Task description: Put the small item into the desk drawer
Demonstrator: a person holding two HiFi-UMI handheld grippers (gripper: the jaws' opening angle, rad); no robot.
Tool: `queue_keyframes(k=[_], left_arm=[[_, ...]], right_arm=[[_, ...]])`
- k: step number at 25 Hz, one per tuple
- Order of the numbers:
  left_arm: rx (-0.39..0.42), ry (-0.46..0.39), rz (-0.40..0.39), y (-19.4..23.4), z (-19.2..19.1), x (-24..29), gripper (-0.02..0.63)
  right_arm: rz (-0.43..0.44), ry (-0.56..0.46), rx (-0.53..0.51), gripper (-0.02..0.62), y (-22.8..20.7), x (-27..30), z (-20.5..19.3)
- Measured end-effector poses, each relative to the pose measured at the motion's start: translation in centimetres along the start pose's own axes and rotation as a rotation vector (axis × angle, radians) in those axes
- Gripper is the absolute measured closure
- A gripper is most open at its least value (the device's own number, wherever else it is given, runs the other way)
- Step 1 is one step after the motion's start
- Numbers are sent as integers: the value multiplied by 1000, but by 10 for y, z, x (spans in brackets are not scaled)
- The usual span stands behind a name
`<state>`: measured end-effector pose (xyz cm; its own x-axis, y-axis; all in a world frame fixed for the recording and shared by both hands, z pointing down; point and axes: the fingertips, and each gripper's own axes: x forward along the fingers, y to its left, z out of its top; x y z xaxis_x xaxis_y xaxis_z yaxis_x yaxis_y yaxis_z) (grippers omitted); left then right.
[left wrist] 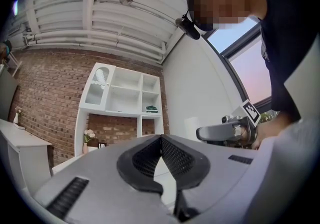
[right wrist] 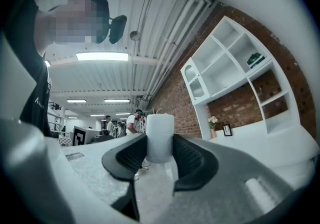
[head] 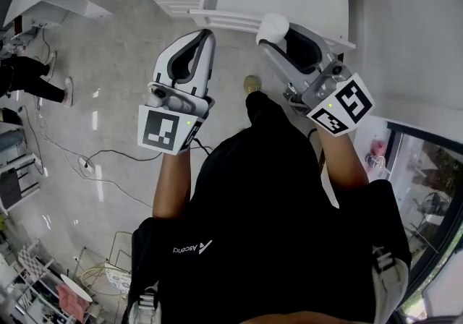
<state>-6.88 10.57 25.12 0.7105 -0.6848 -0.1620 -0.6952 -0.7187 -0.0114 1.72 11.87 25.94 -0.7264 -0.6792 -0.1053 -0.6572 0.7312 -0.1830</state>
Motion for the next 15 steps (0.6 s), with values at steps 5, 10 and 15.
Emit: queue_keyframes(k=[5,10,15], left_arm=[[13,61,3,38,-31,34,607],[28,75,35,79,-53,73,607],[39,95,70,119,-75,110,607]], right_arm=[[2,70,-80,433,-38,39,-10],[47,120,-73,433,-78,80,-27],[61,169,-70,433,-125,121,-40]])
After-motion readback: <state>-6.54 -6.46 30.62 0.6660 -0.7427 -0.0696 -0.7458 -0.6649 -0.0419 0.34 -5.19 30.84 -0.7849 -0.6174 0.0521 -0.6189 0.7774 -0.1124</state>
